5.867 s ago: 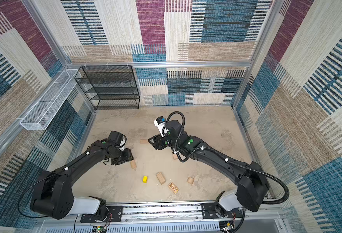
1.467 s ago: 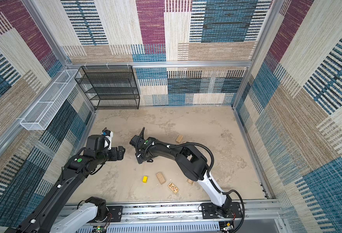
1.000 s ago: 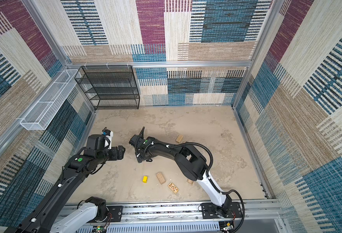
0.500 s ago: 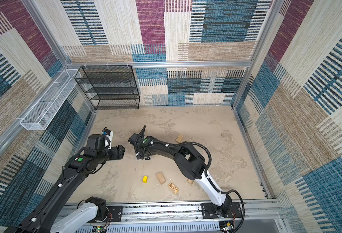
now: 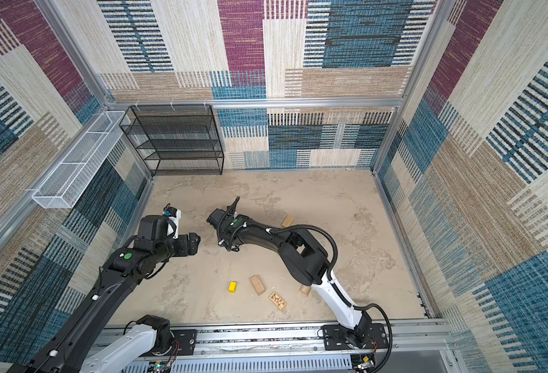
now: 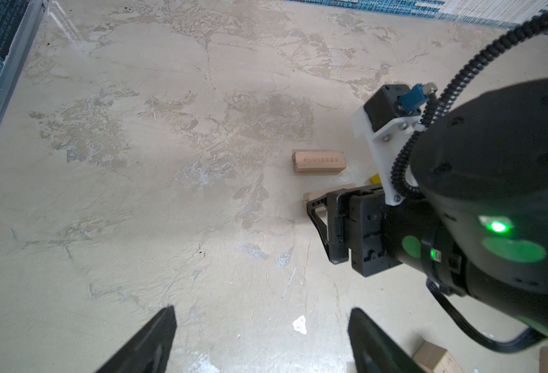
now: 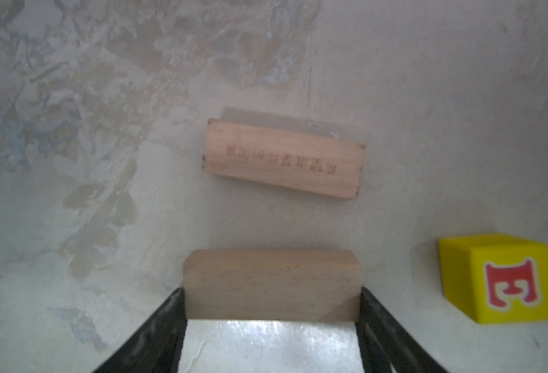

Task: Build the wood block tower
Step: 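Carry the plain block with the right gripper beside the block with printed text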

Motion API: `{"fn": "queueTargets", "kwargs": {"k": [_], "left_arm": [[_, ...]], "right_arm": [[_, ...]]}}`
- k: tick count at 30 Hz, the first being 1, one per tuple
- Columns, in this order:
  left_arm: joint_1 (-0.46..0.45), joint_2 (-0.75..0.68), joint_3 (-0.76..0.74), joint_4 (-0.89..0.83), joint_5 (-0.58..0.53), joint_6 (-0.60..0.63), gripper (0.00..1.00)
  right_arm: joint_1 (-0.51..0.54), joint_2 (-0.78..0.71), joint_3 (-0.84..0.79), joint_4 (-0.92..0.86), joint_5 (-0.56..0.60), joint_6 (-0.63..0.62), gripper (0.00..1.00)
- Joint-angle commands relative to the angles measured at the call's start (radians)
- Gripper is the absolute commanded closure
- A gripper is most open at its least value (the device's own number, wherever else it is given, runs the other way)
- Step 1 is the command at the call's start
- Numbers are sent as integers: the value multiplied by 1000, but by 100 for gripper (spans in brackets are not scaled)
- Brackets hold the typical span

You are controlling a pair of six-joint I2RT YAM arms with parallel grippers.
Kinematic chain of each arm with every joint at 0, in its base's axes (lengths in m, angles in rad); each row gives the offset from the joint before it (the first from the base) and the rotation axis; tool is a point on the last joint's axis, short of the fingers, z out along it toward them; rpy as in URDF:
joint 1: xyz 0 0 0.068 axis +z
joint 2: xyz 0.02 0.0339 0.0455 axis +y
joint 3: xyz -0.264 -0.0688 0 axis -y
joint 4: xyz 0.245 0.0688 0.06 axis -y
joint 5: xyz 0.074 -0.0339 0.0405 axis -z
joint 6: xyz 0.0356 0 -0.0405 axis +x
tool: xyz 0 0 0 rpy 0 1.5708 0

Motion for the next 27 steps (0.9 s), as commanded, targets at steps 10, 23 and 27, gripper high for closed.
{"fn": "queueTargets", "kwargs": {"k": [10, 23, 27], "left_arm": [[1, -6, 1, 1, -1, -13, 12], [1, -3, 0, 1, -1, -14, 12], [1, -3, 1, 2, -1, -14, 12]], "right_arm": [[-8, 45, 67, 5, -1, 40, 20], [-15, 66, 96, -19, -29, 49, 9], [-15, 61, 88, -14, -37, 49, 11]]}}
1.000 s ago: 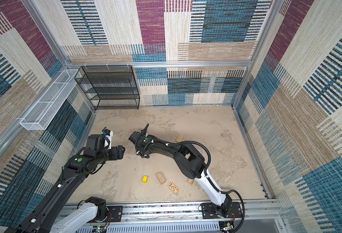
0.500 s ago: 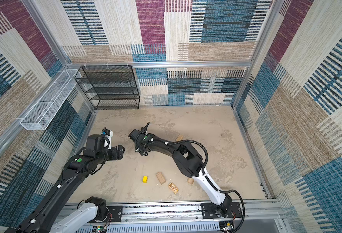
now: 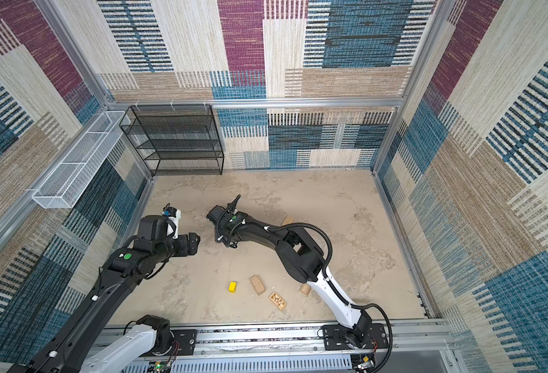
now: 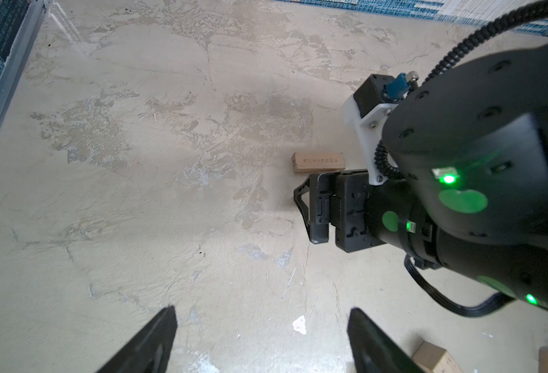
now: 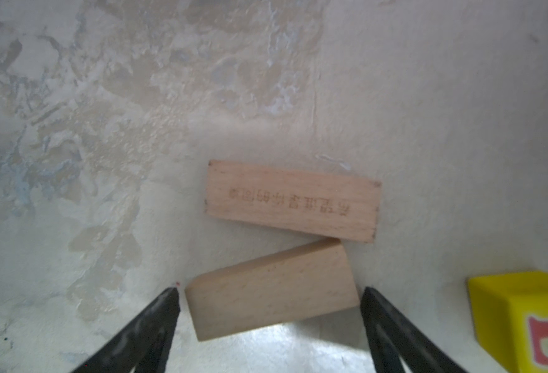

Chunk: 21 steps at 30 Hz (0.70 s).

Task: Build the wood block tower
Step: 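Carry the plain block with the right gripper beside the block with printed text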

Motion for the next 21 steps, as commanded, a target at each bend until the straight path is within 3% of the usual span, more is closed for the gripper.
{"fn": "queueTargets", "kwargs": {"k": [1, 15, 21], "left_arm": [[1, -2, 2, 3, -1, -14, 12], [0, -2, 0, 2, -2, -14, 12], [1, -1, 1, 0, -4, -14, 12]], "right_arm": [[1, -6, -1, 8, -11, 13, 11], [3, -22, 3, -1, 1, -179, 0], [3, -23, 10, 2, -14, -251, 0]]}}
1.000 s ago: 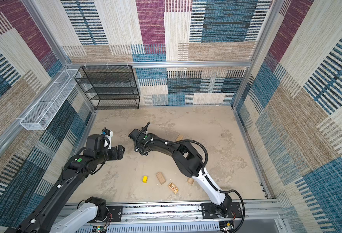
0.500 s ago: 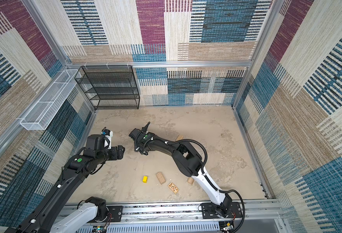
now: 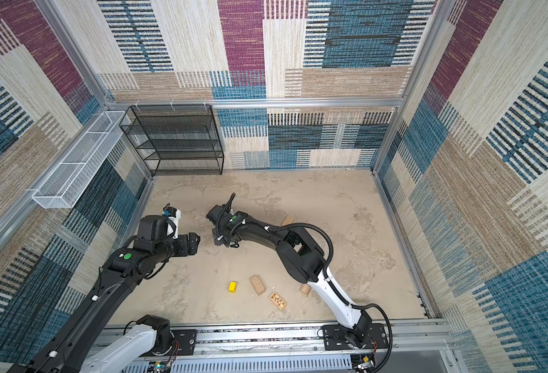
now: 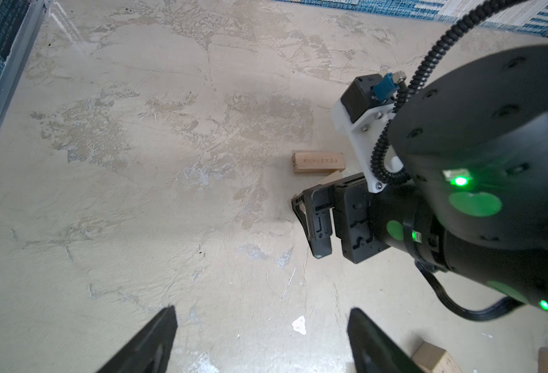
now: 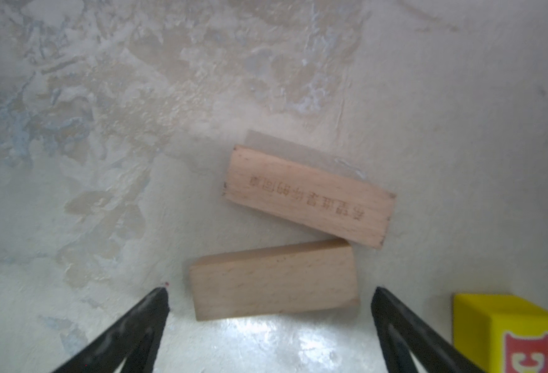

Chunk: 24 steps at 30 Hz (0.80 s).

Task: Build the wood block tower
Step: 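Carry the plain block with the right gripper beside the block with printed text, then lower the plain block flat alongside the printed block and open the right gripper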

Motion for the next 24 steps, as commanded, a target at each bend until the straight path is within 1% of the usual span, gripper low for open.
{"fn": "queueTargets", "kwargs": {"k": [1, 7, 10, 17, 21, 24], "left_arm": [[1, -1, 0, 0, -4, -11, 12], [1, 1, 1, 1, -4, -11, 13], [1, 1, 0, 0, -4, -11, 13], [1, 3, 0, 0, -2, -11, 13], [1, 5, 1, 2, -4, -11, 13], [1, 4, 1, 2, -4, -11, 13]], "right_arm": [[0, -12, 9, 11, -14, -72, 0], [0, 0, 17, 2, -22, -122, 6], [0, 18, 37, -19, -12, -120, 7], [0, 64, 107, -70, 8, -121, 9], [-1, 70, 120, -79, 11, -126, 9], [-1, 71, 120, -81, 7, -127, 13]]}}
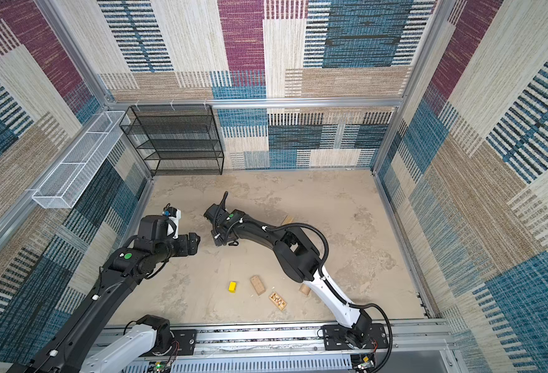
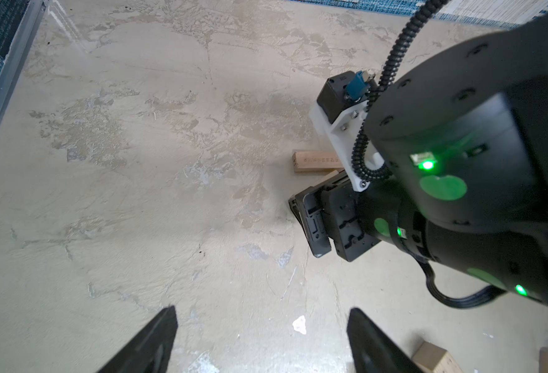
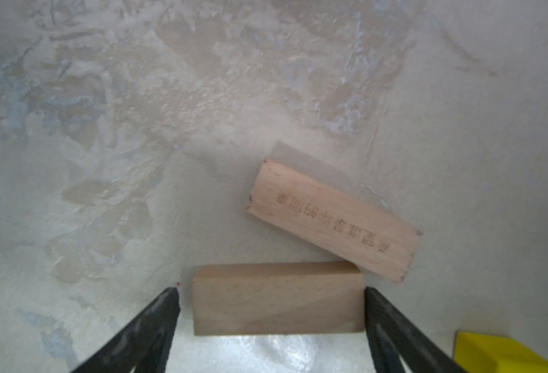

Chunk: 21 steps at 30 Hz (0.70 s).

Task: Build the wood block tower
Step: 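Lower the plain block flat alongside the printed block and open the right gripper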

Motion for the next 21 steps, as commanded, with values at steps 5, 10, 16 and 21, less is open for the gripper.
{"fn": "queueTargets", "kwargs": {"k": [5, 10, 16, 21], "left_arm": [[0, 2, 2, 1, -3, -11, 13], [0, 1, 1, 2, -2, -11, 13], [0, 3, 1, 6, 4, -13, 13], [0, 4, 2, 6, 6, -13, 13]], "right_arm": [[-1, 3, -2, -15, 15, 36, 21], [-1, 9, -2, -37, 28, 111, 27], [-1, 7, -17, -53, 56, 221, 28], [-2, 10, -18, -50, 53, 283, 27]]}}
